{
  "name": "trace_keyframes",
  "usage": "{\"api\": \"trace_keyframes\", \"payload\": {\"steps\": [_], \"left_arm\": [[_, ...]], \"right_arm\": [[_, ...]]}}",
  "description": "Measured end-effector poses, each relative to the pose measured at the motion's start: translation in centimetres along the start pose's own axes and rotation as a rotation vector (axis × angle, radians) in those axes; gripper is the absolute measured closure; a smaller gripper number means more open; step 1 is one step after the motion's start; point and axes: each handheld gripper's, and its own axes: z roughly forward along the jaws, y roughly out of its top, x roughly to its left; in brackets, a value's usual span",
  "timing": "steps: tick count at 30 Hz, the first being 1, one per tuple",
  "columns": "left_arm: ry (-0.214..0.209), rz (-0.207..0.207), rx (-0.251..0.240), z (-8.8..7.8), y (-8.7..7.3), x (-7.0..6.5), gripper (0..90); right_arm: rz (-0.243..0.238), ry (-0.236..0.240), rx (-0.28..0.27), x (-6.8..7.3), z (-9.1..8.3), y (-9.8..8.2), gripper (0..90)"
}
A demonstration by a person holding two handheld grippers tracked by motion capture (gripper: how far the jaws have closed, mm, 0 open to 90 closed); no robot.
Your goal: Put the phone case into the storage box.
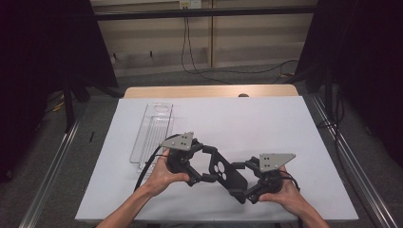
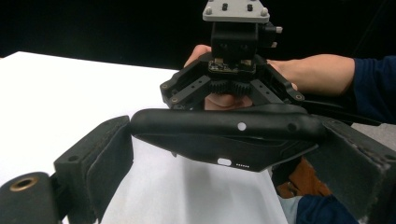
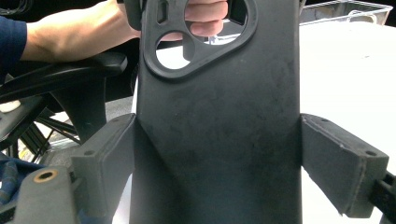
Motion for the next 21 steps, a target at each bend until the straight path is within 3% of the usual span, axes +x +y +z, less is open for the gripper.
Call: {"api": "trace_keyframes", "payload": {"steps": [13,21], "left_arm": [[-0.04,0.01,-0.005,0.35,-0.03,0.03,10.4],[-0.037,0.014,-0.007,0.46,0.03,-0.05,10.5]], "right_arm": [[0.004,0.029,0.011,0.02,0.11,-0.07,14.2],[0.012,0.035,0.015,0.0,0.15,-0.11,14.3]]}}
